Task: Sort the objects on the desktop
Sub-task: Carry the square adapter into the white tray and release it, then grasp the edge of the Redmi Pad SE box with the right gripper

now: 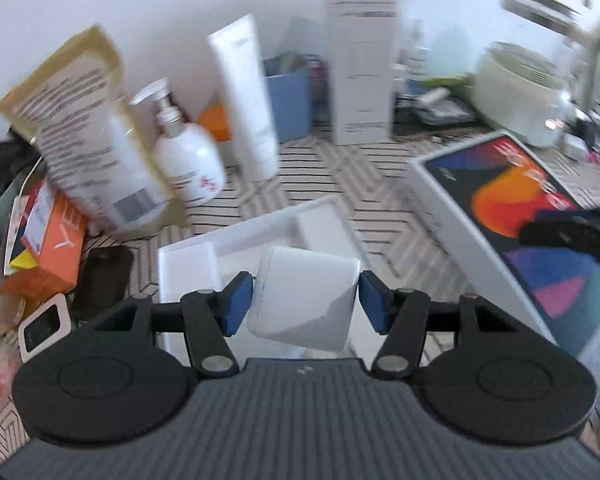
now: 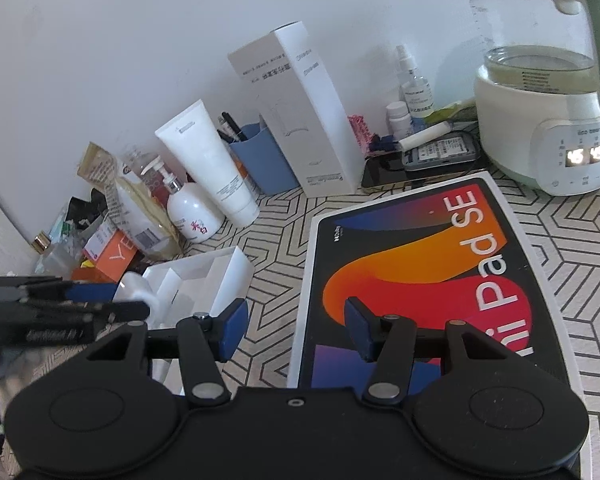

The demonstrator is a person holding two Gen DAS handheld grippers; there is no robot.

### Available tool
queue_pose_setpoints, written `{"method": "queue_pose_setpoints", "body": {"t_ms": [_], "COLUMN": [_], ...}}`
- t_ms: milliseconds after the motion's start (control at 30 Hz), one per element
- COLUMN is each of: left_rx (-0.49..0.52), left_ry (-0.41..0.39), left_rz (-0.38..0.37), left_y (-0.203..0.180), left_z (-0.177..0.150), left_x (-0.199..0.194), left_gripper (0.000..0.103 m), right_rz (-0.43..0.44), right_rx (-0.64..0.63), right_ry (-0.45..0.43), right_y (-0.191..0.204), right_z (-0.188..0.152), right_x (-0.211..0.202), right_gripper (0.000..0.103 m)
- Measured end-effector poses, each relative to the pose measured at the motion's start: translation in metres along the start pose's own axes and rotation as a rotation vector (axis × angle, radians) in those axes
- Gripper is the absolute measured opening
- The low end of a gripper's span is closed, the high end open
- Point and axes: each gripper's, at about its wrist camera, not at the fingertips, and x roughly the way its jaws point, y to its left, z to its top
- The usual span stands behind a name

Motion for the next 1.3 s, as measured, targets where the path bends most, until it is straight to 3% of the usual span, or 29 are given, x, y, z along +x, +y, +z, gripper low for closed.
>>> {"method": "queue_pose_setpoints", "body": {"t_ms": [167, 300, 533, 733, 867, 1067, 1300], "left_rx": [-0.078, -0.084, -0.182, -0.331, -0.311, -0.359, -0.336], "left_ry": [0.022, 0.064, 0.079, 0.038, -0.003, -0.034, -0.08], "left_rz": [0.02, 0.079, 0.08, 0.006, -0.008, -0.081, -0.133], "left_y": [0.019, 0.021, 0.024, 0.024, 0.011, -0.006, -0.032], "left_z": [0.004, 0.0, -0.002, -0.018, -0.04, -0.081, -0.099], "left_x": [0.032, 0.051, 0.047, 0.007, -0.023, -0.059, -0.083], "left_gripper": [0.057, 0.056, 0.057, 0.079, 0.079, 0.081, 0.082], "right_rz": [-0.005, -0.004, -0.008, 0.009, 0.021, -0.021, -0.009], "right_rx": [-0.002, -0.003, -0.009, -0.031, -0.069, -0.16, -0.27], "right_ry": [0.01, 0.011, 0.036, 0.032, 0.043, 0.065, 0.102], "right_y": [-0.001, -0.002, 0.001, 0.011, 0.024, 0.059, 0.077], "right_z": [-0.001, -0.001, -0.003, -0.005, -0.01, -0.04, -0.071], "right_x": [0.002, 0.002, 0.009, 0.006, 0.006, 0.002, -0.027], "right_gripper": [0.059, 0.059, 0.059, 0.067, 0.075, 0.075, 0.075]}}
